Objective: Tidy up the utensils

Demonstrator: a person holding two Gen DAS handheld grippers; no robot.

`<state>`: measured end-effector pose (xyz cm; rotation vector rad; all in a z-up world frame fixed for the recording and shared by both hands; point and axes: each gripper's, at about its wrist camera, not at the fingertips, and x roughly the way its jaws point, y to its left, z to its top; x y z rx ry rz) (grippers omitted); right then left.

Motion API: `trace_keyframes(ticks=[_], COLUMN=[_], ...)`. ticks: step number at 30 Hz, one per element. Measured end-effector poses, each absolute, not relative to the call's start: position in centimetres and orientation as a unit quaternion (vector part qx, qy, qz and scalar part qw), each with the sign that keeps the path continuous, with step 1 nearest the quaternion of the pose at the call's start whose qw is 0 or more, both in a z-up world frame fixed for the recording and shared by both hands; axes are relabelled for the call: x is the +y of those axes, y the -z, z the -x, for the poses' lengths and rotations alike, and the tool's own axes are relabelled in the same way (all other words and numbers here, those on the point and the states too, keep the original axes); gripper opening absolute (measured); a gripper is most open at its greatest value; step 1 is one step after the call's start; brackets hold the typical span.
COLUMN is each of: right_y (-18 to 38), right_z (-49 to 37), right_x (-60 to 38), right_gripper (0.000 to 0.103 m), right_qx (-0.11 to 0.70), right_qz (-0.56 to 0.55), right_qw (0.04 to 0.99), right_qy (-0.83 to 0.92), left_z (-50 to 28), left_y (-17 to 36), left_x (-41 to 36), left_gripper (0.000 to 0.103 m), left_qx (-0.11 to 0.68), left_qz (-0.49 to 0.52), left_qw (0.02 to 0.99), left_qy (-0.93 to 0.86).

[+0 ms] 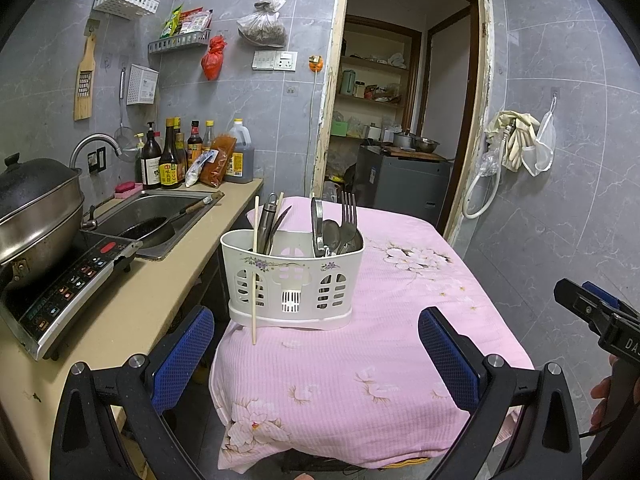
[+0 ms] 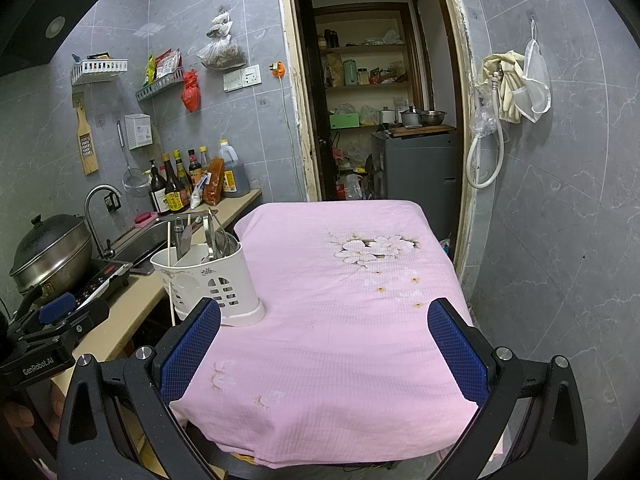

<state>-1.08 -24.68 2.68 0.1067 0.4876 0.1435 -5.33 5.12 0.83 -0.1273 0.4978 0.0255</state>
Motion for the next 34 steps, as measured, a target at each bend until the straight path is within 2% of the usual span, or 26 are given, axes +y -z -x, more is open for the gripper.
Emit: trace_keyframes(ticks=[34], right_y=[-1.3], right_z=[-0.4], right_x=[-23.9], right_gripper=[0.102], right_qx=[0.262], right_qz=[-0.051], right_qw=[0.961], right_qy=[-0.072], left_z=[3.8], left_y=[-0.9], left_x=[4.9], left_gripper=[0.103], left_qx=[0.252], left_qz=[0.056], left_qw=[0.966], left_qy=[-0.019])
